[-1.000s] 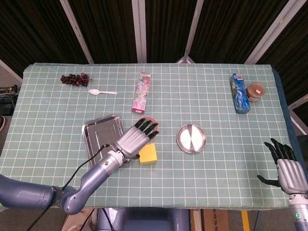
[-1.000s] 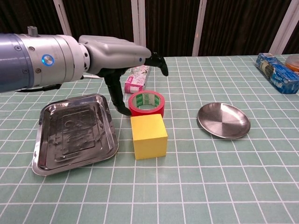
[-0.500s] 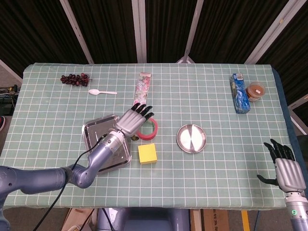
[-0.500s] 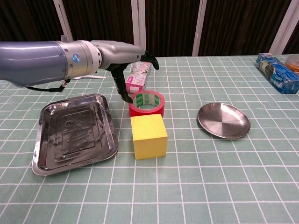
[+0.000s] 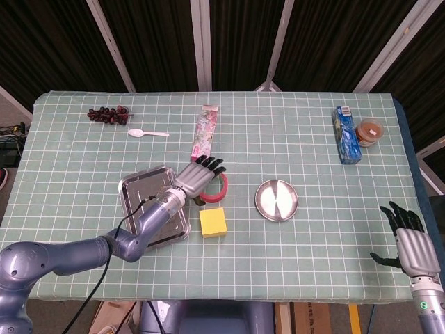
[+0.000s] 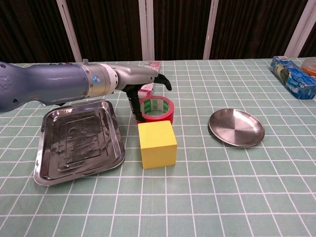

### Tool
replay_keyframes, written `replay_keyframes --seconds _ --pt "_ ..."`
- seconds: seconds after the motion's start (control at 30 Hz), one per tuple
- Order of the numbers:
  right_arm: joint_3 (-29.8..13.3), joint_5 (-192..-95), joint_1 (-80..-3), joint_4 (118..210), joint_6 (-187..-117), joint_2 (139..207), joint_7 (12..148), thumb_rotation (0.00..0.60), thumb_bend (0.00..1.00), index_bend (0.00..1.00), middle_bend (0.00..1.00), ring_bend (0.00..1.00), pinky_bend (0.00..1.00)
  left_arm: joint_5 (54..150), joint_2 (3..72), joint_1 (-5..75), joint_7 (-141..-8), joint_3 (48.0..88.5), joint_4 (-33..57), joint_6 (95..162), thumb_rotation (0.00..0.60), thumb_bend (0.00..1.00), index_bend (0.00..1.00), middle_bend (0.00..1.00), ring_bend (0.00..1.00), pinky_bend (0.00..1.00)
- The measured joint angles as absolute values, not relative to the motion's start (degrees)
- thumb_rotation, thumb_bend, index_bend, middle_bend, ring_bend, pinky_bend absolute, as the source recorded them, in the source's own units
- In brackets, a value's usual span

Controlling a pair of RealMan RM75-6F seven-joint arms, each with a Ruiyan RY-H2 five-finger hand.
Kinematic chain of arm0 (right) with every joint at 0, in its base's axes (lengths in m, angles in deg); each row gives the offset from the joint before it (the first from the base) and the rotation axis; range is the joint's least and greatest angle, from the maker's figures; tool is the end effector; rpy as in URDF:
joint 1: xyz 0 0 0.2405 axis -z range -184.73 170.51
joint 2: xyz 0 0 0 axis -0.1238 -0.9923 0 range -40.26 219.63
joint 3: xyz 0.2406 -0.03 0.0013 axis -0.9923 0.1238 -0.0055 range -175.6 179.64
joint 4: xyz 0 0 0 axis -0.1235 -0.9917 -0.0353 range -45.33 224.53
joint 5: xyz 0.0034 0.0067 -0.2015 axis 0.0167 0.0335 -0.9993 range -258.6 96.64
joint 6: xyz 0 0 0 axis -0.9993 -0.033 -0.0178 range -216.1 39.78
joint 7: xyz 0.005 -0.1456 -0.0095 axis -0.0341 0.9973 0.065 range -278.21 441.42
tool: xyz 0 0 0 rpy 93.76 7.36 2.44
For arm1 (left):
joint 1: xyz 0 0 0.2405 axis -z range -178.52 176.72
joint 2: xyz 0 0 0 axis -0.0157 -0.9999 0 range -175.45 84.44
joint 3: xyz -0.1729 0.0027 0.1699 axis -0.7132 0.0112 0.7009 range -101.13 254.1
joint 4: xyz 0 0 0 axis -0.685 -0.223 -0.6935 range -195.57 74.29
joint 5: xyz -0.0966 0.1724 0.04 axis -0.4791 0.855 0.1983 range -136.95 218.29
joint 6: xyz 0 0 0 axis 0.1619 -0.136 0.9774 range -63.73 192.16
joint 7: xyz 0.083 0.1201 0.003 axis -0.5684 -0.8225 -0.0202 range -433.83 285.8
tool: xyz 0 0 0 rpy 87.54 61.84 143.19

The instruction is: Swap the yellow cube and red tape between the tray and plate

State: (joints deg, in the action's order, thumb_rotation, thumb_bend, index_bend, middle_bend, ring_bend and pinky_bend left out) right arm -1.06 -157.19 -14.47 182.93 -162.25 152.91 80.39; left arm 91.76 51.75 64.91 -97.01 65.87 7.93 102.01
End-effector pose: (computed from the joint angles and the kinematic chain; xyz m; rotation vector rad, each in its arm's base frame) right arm -0.3179 -0.1916 0.1482 1.3470 -1.1112 0.7662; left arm -0.0450 0.3907 -0.0663 -2.1553 -0.8115 -0.7914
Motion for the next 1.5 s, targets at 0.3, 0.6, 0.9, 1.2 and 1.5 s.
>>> replay_keyframes --seconds 0.3,0.6,0.9,1.2,1.5 --pt "-1.21 -157.15 -14.41 182.81 -162.02 152.84 79.94 0.6 0.04 0.12 0.0 0.07 0.0 96.84 56.1 64.92 -91.81 66.67 0.93 99.9 0.6 0.13 0.16 0.07 0.02 0.19" --pt "-1.48 -157.21 -14.35 182.54 -161.89 152.91 78.45 0.6 0.04 0.12 0.0 0.07 0.0 103.2 58.99 64.96 -87.08 66.92 -3.81 99.76 0.6 0.3 0.22 0.21 0.16 0.36" --pt "-1.68 -157.46 -14.29 182.26 -162.0 153.07 77.58 0.6 0.04 0.12 0.0 0.07 0.0 105.93 59.5 64.67 -84.1 65.97 -4.69 101.28 0.6 0.37 0.28 0.29 0.22 0.4" --pt "-1.9 -157.09 -14.24 181.38 -161.91 153.53 77.43 0.6 0.04 0.12 0.0 0.07 0.0 107.77 50.72 62.89 -84.25 65.2 8.51 104.55 0.6 0.36 0.26 0.27 0.2 0.38" --pt "-1.72 -157.64 -14.46 182.3 -161.9 154.21 79.0 0.6 0.04 0.12 0.0 0.07 0.0 107.59 31.78 54.05 -92.32 70.3 30.26 112.5 0.6 0.36 0.27 0.27 0.2 0.38"
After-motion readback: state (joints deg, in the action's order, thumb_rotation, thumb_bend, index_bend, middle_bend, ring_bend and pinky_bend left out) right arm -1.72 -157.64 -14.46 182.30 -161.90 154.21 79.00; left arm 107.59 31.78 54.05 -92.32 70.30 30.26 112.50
